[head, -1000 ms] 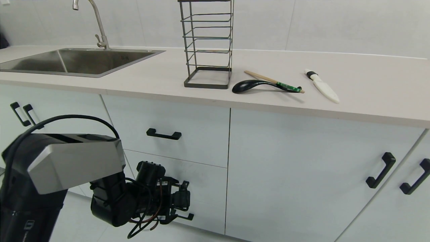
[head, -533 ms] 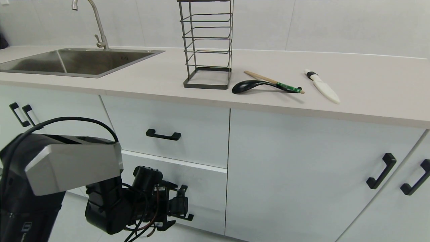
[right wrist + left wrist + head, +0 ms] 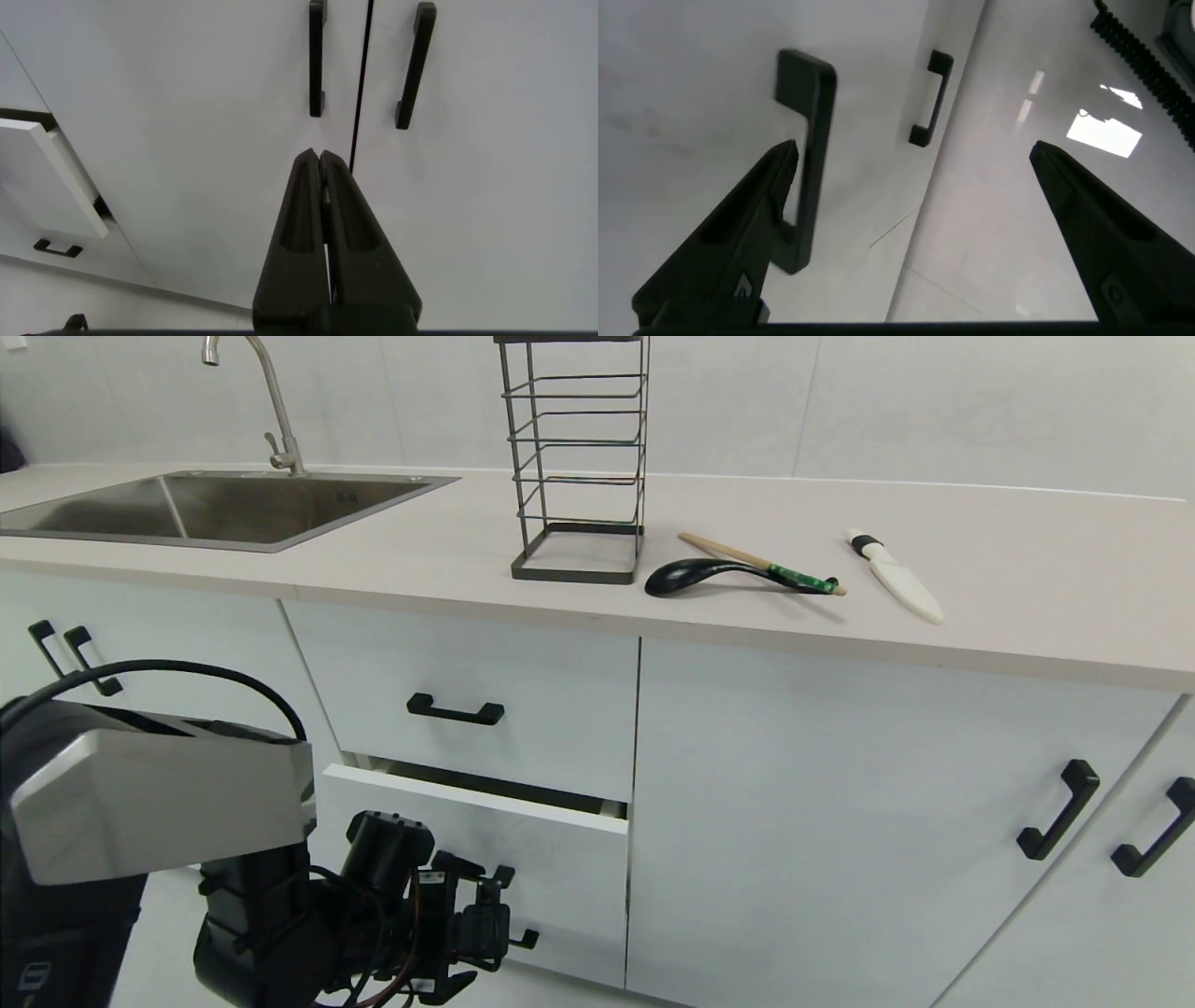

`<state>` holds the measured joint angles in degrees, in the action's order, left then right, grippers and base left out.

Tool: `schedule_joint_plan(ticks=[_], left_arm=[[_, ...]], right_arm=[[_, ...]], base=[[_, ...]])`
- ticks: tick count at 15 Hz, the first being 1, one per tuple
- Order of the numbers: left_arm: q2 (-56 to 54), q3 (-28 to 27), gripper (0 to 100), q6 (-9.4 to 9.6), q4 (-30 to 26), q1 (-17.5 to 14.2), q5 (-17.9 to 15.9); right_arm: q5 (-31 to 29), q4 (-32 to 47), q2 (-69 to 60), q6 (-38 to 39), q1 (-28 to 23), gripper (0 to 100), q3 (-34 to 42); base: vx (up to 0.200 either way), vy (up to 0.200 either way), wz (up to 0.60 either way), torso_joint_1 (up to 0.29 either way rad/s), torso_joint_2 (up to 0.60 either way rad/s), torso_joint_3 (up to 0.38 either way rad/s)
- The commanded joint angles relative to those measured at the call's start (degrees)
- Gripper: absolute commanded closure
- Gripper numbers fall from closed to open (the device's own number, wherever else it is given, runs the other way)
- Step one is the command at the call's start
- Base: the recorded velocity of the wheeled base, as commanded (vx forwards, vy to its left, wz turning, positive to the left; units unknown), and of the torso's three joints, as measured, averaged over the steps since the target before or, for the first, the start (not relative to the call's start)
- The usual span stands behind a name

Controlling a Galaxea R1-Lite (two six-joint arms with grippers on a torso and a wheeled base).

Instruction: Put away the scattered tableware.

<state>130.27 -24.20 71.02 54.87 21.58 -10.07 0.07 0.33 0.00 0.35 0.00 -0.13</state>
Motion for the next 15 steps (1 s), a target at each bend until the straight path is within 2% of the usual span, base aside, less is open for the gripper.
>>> schedule_joint_plan(ticks=[1, 3, 5, 7, 9, 11, 13, 15], left_arm=[[-9.2, 4.2, 0, -0.89, 0.3, 1.5, 0.0], [-17.2, 7.5, 0, -3.52, 0.1, 3.3, 0.0], [-28.0, 12.2, 0, -9.24, -1.7, 8.5, 0.2], [-32.8, 10.7, 0, -12.14, -4.2, 9.9, 0.5], [-32.4, 6.0, 0, -12.14, -7.3, 8.3, 0.4], [-28.6, 0.6, 0, -11.96, -10.0, 8.0, 0.4], [-22.8, -3.1, 0, -11.96, -10.0, 7.4, 0.2], [-16.9, -4.4, 0, -11.96, -8.9, 6.5, 0.1]], right_arm=[[0.0, 0.0, 0.1, 0.0, 0.0, 100, 0.0], [0.0, 0.0, 0.1, 0.0, 0.0, 100, 0.0], [0.0, 0.0, 0.1, 0.0, 0.0, 100, 0.0], [0.0, 0.0, 0.1, 0.0, 0.0, 100, 0.0], [0.0, 0.0, 0.1, 0.0, 0.0, 100, 0.0], [0.0, 0.0, 0.1, 0.0, 0.0, 100, 0.0], [0.0, 0.0, 0.1, 0.0, 0.0, 100, 0.0], [0.0, 0.0, 0.1, 0.0, 0.0, 100, 0.0]], base=[[0.0, 0.0, 0.0, 0.0, 0.0, 0.0], [0.0, 0.0, 0.0, 0.0, 0.0, 0.0], [0.0, 0.0, 0.0, 0.0, 0.0, 0.0], [0.0, 0.0, 0.0, 0.0, 0.0, 0.0], [0.0, 0.0, 0.0, 0.0, 0.0, 0.0], [0.0, 0.0, 0.0, 0.0, 0.0, 0.0], [0.0, 0.0, 0.0, 0.0, 0.0, 0.0], [0.0, 0.0, 0.0, 0.0, 0.0, 0.0]])
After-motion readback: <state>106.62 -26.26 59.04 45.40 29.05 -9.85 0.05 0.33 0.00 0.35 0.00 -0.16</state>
